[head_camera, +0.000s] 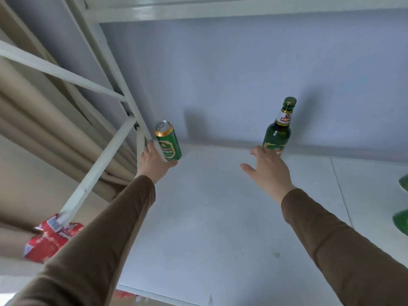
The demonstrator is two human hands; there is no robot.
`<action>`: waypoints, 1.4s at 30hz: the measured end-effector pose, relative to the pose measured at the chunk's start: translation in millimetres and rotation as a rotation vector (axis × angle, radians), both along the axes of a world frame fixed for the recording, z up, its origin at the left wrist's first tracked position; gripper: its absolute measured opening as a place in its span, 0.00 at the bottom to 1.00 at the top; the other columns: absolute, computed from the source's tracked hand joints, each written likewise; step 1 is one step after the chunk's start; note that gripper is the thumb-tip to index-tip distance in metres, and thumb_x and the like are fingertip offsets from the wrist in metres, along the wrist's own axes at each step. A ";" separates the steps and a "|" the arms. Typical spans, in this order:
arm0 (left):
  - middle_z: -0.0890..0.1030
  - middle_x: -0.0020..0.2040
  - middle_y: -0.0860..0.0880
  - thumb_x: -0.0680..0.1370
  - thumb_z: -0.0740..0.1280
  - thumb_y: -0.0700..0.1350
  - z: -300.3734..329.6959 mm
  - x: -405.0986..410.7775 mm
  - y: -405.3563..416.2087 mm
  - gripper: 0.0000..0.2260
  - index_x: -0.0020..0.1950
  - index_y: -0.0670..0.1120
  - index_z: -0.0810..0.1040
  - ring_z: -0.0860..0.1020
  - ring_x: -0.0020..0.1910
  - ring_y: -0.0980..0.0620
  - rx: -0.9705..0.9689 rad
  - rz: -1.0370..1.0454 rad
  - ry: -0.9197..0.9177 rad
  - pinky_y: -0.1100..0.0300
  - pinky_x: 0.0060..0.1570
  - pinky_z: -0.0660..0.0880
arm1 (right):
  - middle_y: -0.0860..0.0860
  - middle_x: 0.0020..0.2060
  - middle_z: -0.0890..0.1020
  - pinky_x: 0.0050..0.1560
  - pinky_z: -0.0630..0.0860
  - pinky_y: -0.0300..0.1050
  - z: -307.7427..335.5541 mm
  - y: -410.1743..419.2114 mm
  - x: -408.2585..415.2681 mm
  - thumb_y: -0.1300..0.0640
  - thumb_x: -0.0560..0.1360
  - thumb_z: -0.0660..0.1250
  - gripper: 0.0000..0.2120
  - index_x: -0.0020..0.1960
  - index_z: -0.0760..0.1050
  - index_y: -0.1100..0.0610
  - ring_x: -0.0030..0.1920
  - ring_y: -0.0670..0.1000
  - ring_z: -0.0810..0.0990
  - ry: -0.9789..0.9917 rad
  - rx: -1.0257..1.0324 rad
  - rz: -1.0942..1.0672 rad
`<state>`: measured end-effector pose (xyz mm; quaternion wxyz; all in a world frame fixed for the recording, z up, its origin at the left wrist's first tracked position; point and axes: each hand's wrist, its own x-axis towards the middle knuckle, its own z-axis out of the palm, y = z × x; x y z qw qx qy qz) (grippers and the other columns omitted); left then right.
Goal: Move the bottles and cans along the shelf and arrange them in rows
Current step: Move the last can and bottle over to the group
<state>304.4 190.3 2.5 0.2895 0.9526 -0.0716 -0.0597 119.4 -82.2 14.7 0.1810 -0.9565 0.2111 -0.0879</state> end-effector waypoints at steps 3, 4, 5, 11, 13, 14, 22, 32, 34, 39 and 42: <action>0.63 0.78 0.42 0.67 0.80 0.56 -10.2 23.0 -7.0 0.52 0.80 0.45 0.51 0.64 0.76 0.40 -0.127 0.056 0.021 0.45 0.73 0.65 | 0.53 0.54 0.79 0.46 0.73 0.49 -6.1 -17.0 -6.0 0.39 0.77 0.66 0.22 0.60 0.71 0.56 0.54 0.57 0.77 0.005 0.017 -0.125; 0.65 0.77 0.43 0.67 0.81 0.55 -12.1 28.1 -11.3 0.51 0.80 0.46 0.53 0.67 0.74 0.41 -0.181 0.063 0.021 0.46 0.71 0.67 | 0.53 0.54 0.80 0.45 0.74 0.49 -7.3 -23.7 -6.9 0.39 0.76 0.67 0.23 0.60 0.70 0.56 0.53 0.57 0.77 -0.010 0.033 -0.175; 0.68 0.75 0.44 0.67 0.81 0.53 -15.0 33.2 -15.6 0.49 0.79 0.46 0.55 0.70 0.72 0.41 -0.235 0.072 0.018 0.49 0.68 0.69 | 0.54 0.54 0.80 0.45 0.75 0.50 -7.8 -30.2 -6.5 0.38 0.75 0.69 0.24 0.59 0.68 0.55 0.53 0.58 0.77 -0.040 0.067 -0.228; 0.76 0.66 0.46 0.67 0.81 0.52 -29.0 43.7 -31.2 0.41 0.73 0.46 0.64 0.76 0.64 0.43 -0.408 0.139 0.005 0.45 0.66 0.73 | 0.53 0.60 0.75 0.53 0.79 0.56 1.2 -60.7 11.2 0.41 0.67 0.78 0.36 0.64 0.64 0.54 0.57 0.57 0.78 -0.263 0.242 -0.417; 0.77 0.66 0.47 0.68 0.81 0.50 -32.5 44.7 -33.1 0.39 0.73 0.46 0.66 0.76 0.64 0.44 -0.458 0.146 -0.010 0.46 0.67 0.73 | 0.52 0.64 0.73 0.59 0.78 0.57 4.6 -66.6 21.9 0.42 0.67 0.79 0.39 0.69 0.63 0.54 0.61 0.56 0.76 -0.289 0.311 -0.404; 0.77 0.66 0.46 0.68 0.81 0.49 -32.5 44.3 -33.3 0.38 0.73 0.46 0.67 0.76 0.65 0.44 -0.469 0.146 -0.016 0.46 0.67 0.73 | 0.51 0.64 0.73 0.61 0.77 0.57 5.4 -68.0 27.1 0.43 0.67 0.78 0.39 0.70 0.63 0.53 0.62 0.55 0.76 -0.307 0.359 -0.388; 0.79 0.63 0.50 0.66 0.81 0.55 -27.6 36.1 -38.8 0.36 0.69 0.52 0.69 0.78 0.61 0.47 -0.468 0.096 0.008 0.46 0.64 0.75 | 0.51 0.57 0.76 0.58 0.77 0.54 1.0 -72.4 40.1 0.52 0.69 0.78 0.30 0.63 0.65 0.53 0.56 0.56 0.78 -0.363 0.479 -0.351; 0.80 0.55 0.54 0.69 0.80 0.46 -11.0 -27.7 -148.8 0.26 0.61 0.53 0.70 0.79 0.53 0.52 -0.541 -0.288 0.064 0.63 0.47 0.74 | 0.48 0.53 0.78 0.55 0.79 0.54 13.2 -61.6 -32.1 0.49 0.68 0.78 0.27 0.59 0.66 0.49 0.52 0.52 0.80 -0.459 0.468 -0.414; 0.80 0.55 0.54 0.69 0.80 0.47 -7.4 -47.2 -174.7 0.26 0.61 0.53 0.70 0.79 0.53 0.52 -0.551 -0.373 0.079 0.62 0.48 0.74 | 0.47 0.53 0.78 0.56 0.79 0.52 15.3 -58.4 -55.4 0.48 0.68 0.77 0.27 0.60 0.66 0.48 0.52 0.50 0.79 -0.454 0.450 -0.446; 0.81 0.57 0.54 0.68 0.81 0.49 -5.8 -99.6 -234.7 0.28 0.63 0.51 0.72 0.80 0.56 0.51 -0.584 -0.546 0.139 0.55 0.55 0.78 | 0.46 0.55 0.79 0.60 0.78 0.53 19.0 -59.4 -121.3 0.47 0.68 0.77 0.28 0.62 0.67 0.47 0.55 0.50 0.79 -0.440 0.415 -0.540; 0.80 0.59 0.53 0.68 0.80 0.49 -4.7 -133.5 -266.7 0.29 0.64 0.50 0.71 0.79 0.57 0.49 -0.579 -0.629 0.154 0.51 0.57 0.79 | 0.47 0.54 0.79 0.58 0.78 0.55 21.1 -63.9 -162.8 0.46 0.68 0.77 0.27 0.60 0.67 0.47 0.54 0.51 0.80 -0.434 0.401 -0.604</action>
